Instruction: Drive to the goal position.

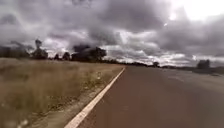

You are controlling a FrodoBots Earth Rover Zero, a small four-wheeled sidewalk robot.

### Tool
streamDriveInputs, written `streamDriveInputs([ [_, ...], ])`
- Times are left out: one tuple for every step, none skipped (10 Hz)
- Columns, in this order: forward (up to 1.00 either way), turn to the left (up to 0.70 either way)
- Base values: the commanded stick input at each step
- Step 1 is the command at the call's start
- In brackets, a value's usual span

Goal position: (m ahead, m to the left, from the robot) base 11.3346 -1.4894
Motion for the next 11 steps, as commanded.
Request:
streamDriveInputs([
  [0.82, -0.32],
  [0.73, -0.38],
  [0.63, -0.44],
  [0.53, -0.50],
  [0.44, -0.57],
  [0.34, -0.63],
  [0.24, -0.69],
  [0.15, -0.75],
  [0.05, -0.82],
  [0.06, -0.79],
  [0.18, -0.66],
])
